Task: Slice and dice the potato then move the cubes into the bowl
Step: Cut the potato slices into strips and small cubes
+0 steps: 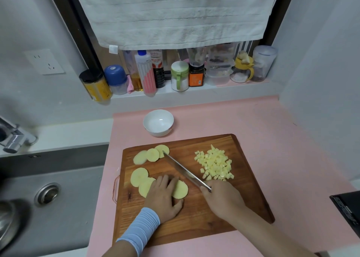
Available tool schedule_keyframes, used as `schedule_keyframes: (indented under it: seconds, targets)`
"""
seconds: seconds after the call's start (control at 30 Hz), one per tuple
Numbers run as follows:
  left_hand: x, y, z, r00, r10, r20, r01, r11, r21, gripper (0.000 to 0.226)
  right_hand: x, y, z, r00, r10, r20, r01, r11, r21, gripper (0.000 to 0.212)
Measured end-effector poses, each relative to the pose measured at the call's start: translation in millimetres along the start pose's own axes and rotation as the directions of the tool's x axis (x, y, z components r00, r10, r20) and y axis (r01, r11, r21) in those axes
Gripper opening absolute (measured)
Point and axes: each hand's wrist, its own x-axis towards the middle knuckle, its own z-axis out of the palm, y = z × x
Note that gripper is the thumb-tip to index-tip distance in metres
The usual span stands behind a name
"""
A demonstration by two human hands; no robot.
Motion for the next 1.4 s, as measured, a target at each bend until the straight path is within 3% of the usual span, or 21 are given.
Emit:
schedule_keyframes:
  seconds: [0.13,0.23,0.4,0.63,1.03,1.4]
  targets:
    - [-5,-8,7,0.98,0.176,-0.098,-0.182,0.981,-0.062,0.031,-2,1,3,0.999,-0.041,0.017,0.041,0.998,-0.036,0.028]
    - [-6,-3,12,0.966,0.219,-0.137,-0.227,0.973,-0.05,0.019,-6,1,1,0.996,-0.092,0.015,0.093,0.992,-0.084,0.029]
    - [-6,4,15,0.965,0.176,-0.195,-0.191,0.98,-0.063,0.023,-18,-1,6,0.984,-0.178,0.003,0.175,0.969,-0.176,0.029]
    - [-7,4,13,0.966,0.161,-0.203,-0.188,0.975,-0.122,0.021,-23,-1,6,0.987,-0.159,0.008,0.156,0.96,-0.234,0.025]
    - [-5,0,17,0.971,0.138,-0.197,-0.169,0.974,-0.149,0.019,-2,6,4,0.988,-0.031,0.154,0.05,0.992,-0.116,0.031]
    - [-9,2,20,0.962,0.173,-0.213,-0.196,0.976,-0.094,0.014,16,-8,26,0.986,-0.063,0.157,0.083,0.989,-0.122,0.031]
